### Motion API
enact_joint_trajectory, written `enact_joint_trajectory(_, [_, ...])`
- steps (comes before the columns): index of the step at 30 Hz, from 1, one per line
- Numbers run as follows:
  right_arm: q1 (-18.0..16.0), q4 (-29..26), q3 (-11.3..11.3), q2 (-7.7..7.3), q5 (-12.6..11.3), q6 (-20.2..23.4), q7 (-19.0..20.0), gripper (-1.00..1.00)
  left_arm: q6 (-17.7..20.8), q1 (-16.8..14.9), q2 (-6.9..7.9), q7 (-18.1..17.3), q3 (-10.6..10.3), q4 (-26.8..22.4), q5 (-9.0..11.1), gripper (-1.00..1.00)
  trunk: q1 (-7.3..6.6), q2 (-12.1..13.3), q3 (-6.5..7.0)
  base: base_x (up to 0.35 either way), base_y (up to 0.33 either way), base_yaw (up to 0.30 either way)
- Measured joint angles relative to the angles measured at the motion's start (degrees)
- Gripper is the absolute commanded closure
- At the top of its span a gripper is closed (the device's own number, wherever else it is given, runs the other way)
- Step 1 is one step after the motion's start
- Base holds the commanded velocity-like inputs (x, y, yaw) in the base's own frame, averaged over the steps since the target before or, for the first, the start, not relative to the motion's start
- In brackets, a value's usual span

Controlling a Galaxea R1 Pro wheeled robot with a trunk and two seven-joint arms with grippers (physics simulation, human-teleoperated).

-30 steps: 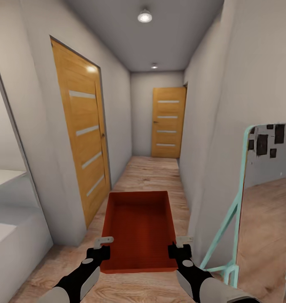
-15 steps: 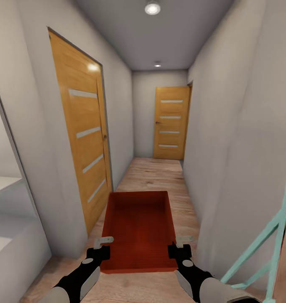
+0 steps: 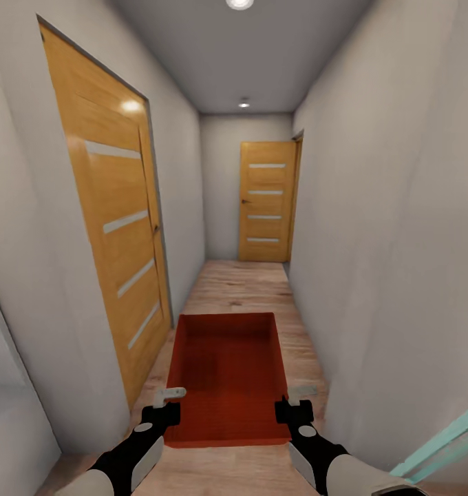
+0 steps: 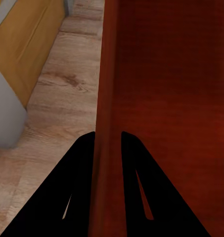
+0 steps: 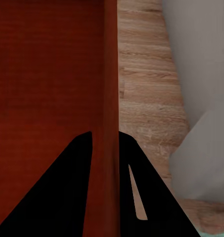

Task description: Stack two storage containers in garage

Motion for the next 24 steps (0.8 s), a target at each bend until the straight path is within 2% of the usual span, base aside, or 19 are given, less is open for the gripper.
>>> enact_joint_trajectory(7, [-0.01,0.01,0.0,0.0,0.02,0.03,0.0,1.0,0.0,0.01,0.01,-0.01,0.0,0.01,0.03,1.0,0.0,0.0,0.0,0.314,0.141,-0.014])
enact_joint_trajectory(24, [-0.01,-0.05,0.02,0.0,0.02,0.07,-0.01,1.0,0.01,0.01,0.01,0.01,0.01,-0.03,0.06,1.0,0.0,0.0,0.0,0.323,0.005,0.0])
